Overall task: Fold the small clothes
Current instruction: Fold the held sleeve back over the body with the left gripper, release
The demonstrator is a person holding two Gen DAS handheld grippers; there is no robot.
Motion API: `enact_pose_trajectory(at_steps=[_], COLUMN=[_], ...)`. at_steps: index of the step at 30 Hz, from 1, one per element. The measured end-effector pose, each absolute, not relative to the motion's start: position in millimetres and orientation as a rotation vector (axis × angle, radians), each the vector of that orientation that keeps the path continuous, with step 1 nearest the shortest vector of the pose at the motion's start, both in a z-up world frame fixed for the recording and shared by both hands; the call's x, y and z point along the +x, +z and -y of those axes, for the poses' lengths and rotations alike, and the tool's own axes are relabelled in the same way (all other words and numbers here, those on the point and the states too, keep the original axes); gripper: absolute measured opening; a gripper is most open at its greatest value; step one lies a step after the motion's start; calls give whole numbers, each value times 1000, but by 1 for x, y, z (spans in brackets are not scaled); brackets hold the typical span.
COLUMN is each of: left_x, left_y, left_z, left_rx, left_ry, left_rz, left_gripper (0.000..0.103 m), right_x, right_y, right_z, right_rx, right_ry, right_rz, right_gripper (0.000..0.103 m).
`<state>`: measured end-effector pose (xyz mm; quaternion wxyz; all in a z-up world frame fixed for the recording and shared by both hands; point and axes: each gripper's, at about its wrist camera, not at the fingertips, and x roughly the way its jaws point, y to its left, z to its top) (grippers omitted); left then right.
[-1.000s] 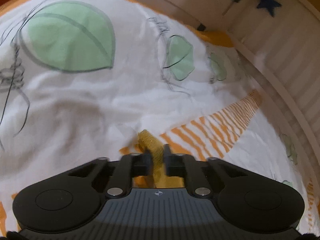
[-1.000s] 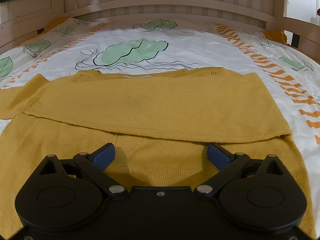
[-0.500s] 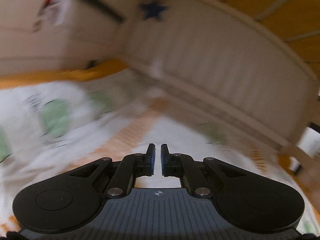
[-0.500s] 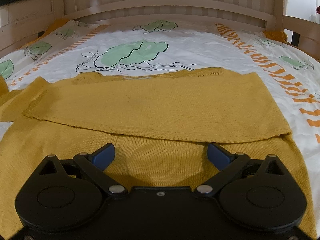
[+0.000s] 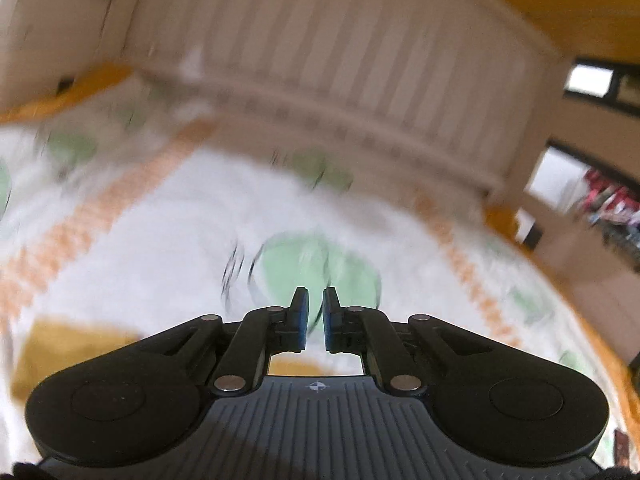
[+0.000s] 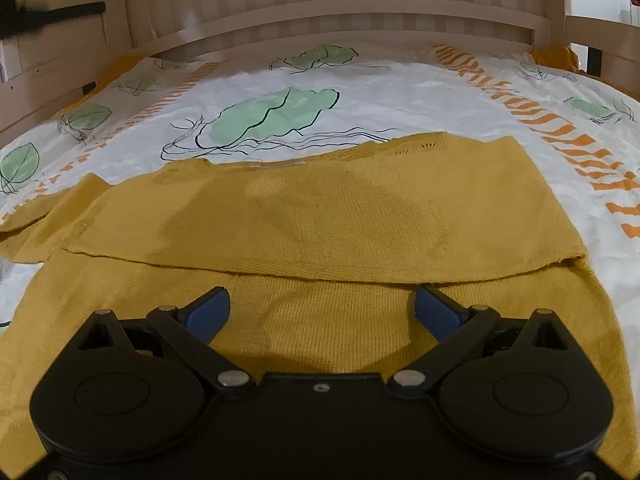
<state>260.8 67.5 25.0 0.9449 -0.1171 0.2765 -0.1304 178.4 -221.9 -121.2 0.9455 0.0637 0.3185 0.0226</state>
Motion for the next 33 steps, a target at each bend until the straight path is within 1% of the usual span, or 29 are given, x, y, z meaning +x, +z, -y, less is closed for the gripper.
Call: enact_pose_trajectory(at_steps=[6,9,16,19,21,22,26,29,33], left_x=[251,245,229,217,215,213,200,190,179], left_y=[-46,-68,-100,-100,-93,-85,-57,-37,-16], left_z=[-80,-91,-100,-105,-109,-111,-115,-117,-114], left_rx=[-171,-186,-216,-244,-283,-306,-314,-315,-295], left_ry=[-165,-114,-97,-105,-115,-128,-147,-138,-127], left_rz=[-736,-785,-883,-883,-912,-920,-862,-811,-787], left_gripper=[9,10,12,12,12,12,15,20,20], right_x=[178,179,181,183,184,184,182,178,171], right_y=[-121,-121,-118,-114,-110,-109,-98,-86,-64], right_z=[221,219,219,218,218,218,222,223,221], right_rx=[125,120,110,87,81,82,132,167,181], right_ry=[44,42,51,64,70,72,88,99,129], right_rz=[-652,-656,-682,-707,-722,-728,-746,-738,-705], right_gripper=[101,101,101,97,92,92,87,86,86])
